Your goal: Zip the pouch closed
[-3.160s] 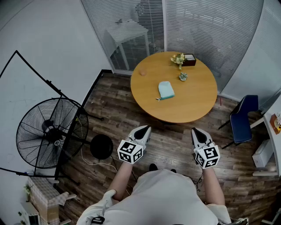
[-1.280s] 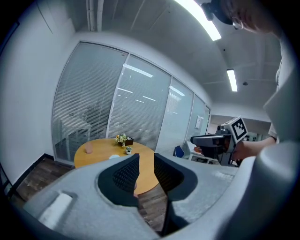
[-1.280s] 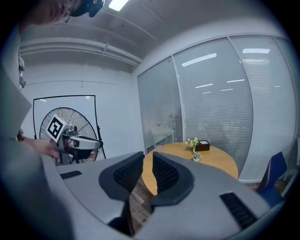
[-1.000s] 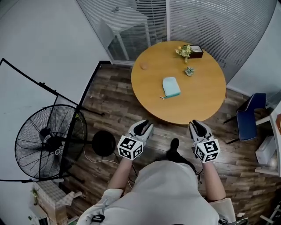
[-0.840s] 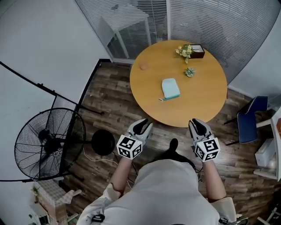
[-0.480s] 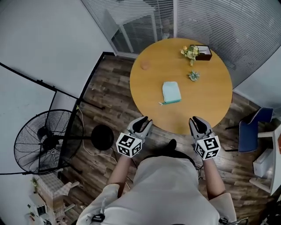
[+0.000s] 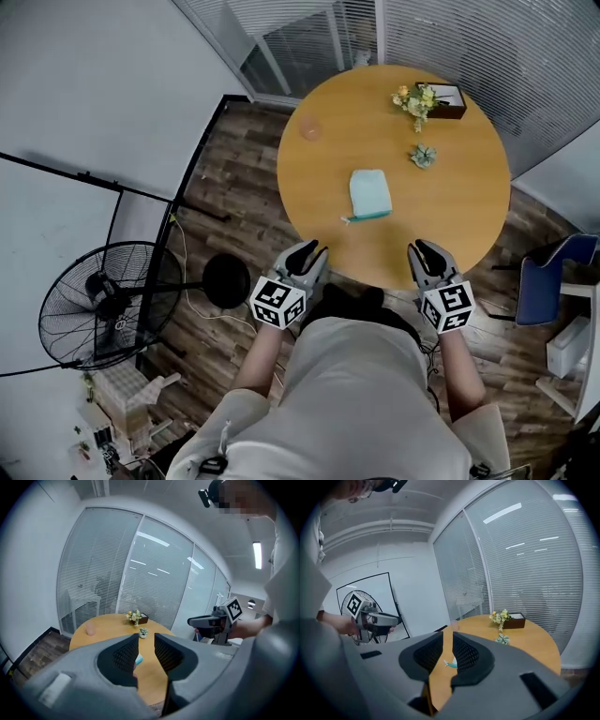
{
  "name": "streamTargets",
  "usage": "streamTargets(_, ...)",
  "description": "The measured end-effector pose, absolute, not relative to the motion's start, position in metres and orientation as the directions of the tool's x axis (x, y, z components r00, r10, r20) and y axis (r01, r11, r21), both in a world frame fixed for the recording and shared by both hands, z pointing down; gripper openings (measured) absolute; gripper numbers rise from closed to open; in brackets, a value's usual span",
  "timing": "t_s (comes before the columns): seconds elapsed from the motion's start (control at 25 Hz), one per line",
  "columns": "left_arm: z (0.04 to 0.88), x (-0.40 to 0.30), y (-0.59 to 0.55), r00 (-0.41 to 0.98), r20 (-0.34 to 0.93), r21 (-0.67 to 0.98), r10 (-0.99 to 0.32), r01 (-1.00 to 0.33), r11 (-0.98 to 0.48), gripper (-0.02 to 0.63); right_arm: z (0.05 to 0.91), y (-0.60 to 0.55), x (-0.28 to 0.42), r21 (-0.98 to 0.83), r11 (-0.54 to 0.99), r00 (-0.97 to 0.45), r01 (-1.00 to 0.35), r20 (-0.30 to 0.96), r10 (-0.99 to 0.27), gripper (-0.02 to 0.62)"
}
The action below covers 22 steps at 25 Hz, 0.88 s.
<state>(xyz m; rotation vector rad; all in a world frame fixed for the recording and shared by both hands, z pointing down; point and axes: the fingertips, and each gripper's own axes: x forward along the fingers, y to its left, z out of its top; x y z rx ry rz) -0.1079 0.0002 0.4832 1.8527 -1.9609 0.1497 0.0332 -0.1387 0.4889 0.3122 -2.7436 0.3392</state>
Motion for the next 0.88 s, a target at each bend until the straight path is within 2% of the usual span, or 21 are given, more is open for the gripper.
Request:
streamTargets(0.2, 0.496, -0.125, -0.017, 0.044, 0.396, 0.227, -0.917, -0.973, 0.051, 0.100, 0.504, -0.147, 0.017, -0.206, 0.935, -0.894, -0.290, 0.406, -0.188, 0.064)
streamTargets(0.52, 0.525, -0.164, -0.050, 0.207, 0.423, 0.234, -0.882, -0.966, -0.114, 0.100, 0.525, -0.154, -0.021, -0.221, 0.896, -0.852, -0.386, 0.457, -0.255, 0.064)
streamTargets(0.88, 0.598, -0.195, -0.089, 0.380, 0.509, 0.261, -0.772, -0.923, -0.282, 0.100, 0.571, -0.166, -0.064, -0.218, 0.868, -0.802, -0.445, 0.529, -0.278, 0.064)
